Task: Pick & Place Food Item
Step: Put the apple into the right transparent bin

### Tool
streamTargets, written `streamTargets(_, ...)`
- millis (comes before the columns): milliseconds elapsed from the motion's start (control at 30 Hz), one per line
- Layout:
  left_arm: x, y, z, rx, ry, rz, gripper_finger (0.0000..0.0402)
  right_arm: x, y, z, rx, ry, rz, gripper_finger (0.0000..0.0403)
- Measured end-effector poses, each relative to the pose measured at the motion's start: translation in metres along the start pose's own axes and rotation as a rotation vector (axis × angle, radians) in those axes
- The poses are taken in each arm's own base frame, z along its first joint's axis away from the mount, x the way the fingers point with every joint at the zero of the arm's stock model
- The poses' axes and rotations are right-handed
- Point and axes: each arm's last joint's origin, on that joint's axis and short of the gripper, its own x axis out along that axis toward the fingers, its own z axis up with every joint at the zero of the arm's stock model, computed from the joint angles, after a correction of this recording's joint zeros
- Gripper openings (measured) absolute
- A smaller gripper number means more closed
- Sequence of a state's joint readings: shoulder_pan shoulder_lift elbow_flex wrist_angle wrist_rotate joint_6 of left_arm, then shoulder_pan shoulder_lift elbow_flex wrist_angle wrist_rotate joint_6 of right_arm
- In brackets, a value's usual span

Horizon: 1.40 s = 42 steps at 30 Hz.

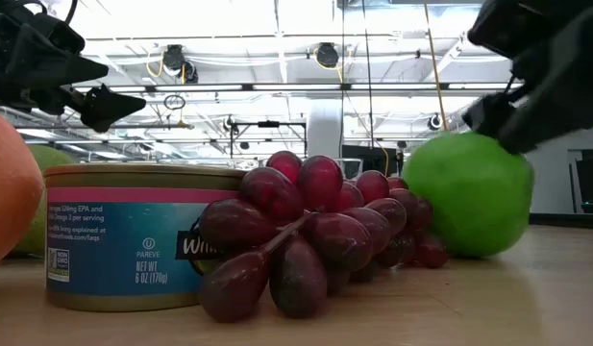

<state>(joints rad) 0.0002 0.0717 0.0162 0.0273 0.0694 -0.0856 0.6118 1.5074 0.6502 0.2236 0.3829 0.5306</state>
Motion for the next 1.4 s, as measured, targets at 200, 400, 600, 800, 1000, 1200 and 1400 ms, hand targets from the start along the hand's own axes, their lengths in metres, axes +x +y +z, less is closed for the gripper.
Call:
streamTargets(200, 0.0, 0.0, 0.0, 0.0, 0.0, 0.0, 0.0399, 0.001, 0.001, 0.002, -0.052, -0.02, 0.025, 0.034)
streamTargets(400, 0.0, 0.0, 0.0, 0.0, 0.0, 0.0, 0.0399, 0.0, 0.003, 0.006, -0.126, -0.066, 0.034, 0.0358)
streamTargets(600, 0.0, 0.0, 0.0, 0.0, 0.0, 0.0, 0.0399, 0.0, 0.003, 0.006, -0.158, -0.064, 0.027, 0.0359)
streamTargets(800, 0.0, 0.0, 0.0, 0.0, 0.0, 0.0, 0.0399, 0.0, 0.003, 0.003, -0.121, -0.009, 0.085, 0.0359)
streamTargets(1000, 0.0, 0.0, 0.0, 0.0, 0.0, 0.0, 0.0399, 0.001, 0.002, 0.001, -0.121, 0.014, 0.072, 0.0359)
streamTargets(1200, 0.0, 0.0, 0.0, 0.0, 0.0, 0.0, 0.0399, 0.009, 0.003, -0.003, -0.128, 0.016, 0.068, 0.0359)
streamTargets(1400, 0.0, 0.0, 0.0, 0.0, 0.001, 0.0, 0.0399, 0.015, 0.004, -0.003, -0.134, -0.025, 0.055, 0.0359)
